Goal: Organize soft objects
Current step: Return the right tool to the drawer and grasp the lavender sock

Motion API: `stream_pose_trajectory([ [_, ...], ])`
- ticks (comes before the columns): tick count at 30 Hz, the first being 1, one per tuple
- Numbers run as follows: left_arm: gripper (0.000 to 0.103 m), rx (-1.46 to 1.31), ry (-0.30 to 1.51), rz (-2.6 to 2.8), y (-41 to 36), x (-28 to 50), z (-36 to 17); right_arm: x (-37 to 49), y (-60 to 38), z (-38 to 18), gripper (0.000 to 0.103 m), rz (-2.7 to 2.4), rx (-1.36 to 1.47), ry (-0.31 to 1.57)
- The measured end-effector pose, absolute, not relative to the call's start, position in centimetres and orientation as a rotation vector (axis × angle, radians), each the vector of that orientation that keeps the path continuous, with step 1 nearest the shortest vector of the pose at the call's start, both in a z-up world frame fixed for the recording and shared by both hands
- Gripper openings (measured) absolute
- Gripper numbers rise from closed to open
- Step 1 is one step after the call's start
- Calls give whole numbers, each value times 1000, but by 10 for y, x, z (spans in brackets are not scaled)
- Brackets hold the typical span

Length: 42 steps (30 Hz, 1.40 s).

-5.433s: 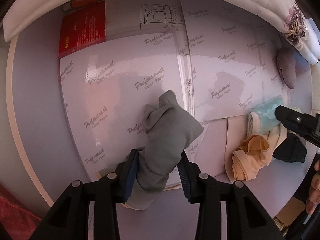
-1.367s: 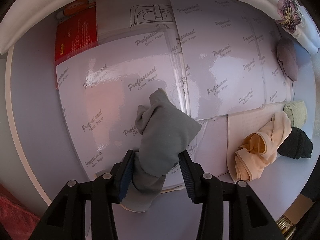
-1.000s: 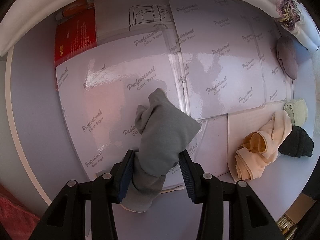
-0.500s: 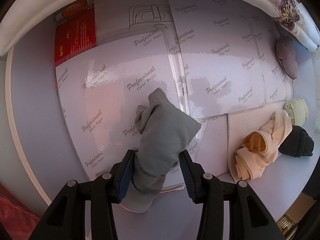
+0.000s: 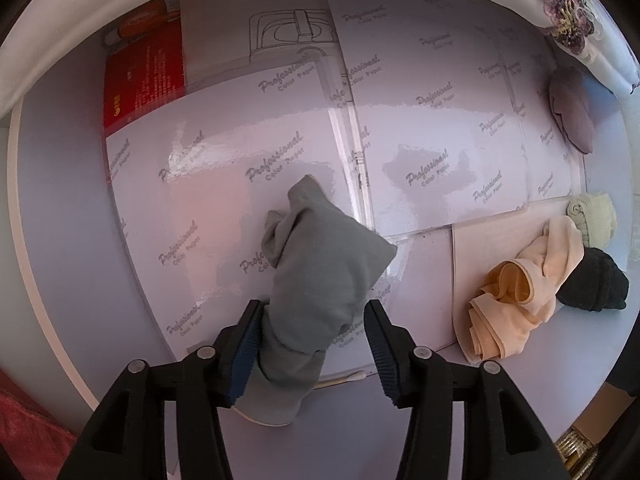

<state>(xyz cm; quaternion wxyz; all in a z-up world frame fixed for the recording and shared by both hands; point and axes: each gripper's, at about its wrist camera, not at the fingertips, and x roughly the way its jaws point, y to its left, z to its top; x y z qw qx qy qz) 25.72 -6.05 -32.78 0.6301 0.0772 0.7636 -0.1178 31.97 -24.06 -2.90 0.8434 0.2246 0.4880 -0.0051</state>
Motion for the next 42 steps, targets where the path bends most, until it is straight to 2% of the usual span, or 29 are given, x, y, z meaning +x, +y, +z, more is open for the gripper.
stream_pose_trajectory([
  [7, 52, 185, 1745, -272, -63, 258, -327, 328, -233, -92, 103, -129, 410, 1289],
  [11, 52, 188, 1746, -271, -63, 258, -327, 330, -232, -116, 103, -168, 425, 1350],
  [22, 52, 183, 1745, -271, -62, 257, -327, 332, -233, -152, 103, -252, 351, 1402],
  [33, 52, 193, 1738, -276, -61, 256, -327, 360, -236, -167, 103, -322, 231, 1346],
  [37, 52, 189, 1738, -272, -62, 255, -327, 371, -239, -178, 97, -330, 232, 1338],
  [42, 52, 197, 1737, -270, -64, 255, -327, 384, -247, -190, 97, -361, 232, 1336],
])
